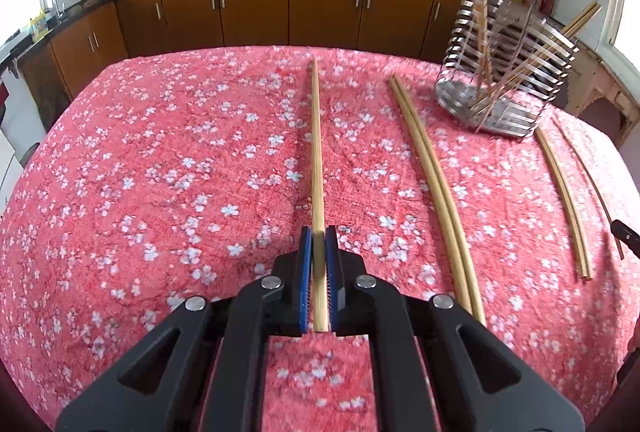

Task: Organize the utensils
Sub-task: 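Lift the chopsticks with both tools and carry them toward the wire holder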

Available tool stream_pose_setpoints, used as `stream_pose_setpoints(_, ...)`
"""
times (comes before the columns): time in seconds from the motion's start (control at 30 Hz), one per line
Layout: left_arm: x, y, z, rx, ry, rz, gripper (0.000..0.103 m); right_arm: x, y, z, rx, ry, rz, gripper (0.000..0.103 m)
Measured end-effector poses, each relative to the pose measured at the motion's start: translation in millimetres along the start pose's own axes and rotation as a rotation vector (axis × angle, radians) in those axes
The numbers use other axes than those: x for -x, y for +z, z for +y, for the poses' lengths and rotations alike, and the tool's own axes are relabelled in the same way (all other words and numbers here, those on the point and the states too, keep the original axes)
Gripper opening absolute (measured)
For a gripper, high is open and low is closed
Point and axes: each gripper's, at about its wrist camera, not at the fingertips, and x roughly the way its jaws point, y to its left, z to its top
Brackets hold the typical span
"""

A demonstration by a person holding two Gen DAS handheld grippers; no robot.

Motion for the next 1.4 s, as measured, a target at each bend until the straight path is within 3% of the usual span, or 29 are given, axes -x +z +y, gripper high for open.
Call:
stream_pose_setpoints(0.4,113,32,13,0.005,-0.094,-0.342,0.007,109,38,-3,0.044,0.018,-0.358,0.007)
stream_pose_setpoints(0.5,126,47,12,0.032,-0.103,-0.392,0.007,129,48,-2,0.044,0.044,-0.432,0.007)
stream_pose_setpoints(0.73,142,67,12,0.063,-0.107,-0.442,0.007,155,71,0,0.021,0.084,-0.512,0.007)
stream_pose_setpoints(1.27,140,81,11,0.09,-0.109,-0.447,0.007,156,77,9,0.021,0.097,-0.53,0.007)
stream_pose_setpoints(1.4,157,96,7,0.098,-0.114,-0.489,0.007,184,96,13,0.016,0.143,-0.596,0.007)
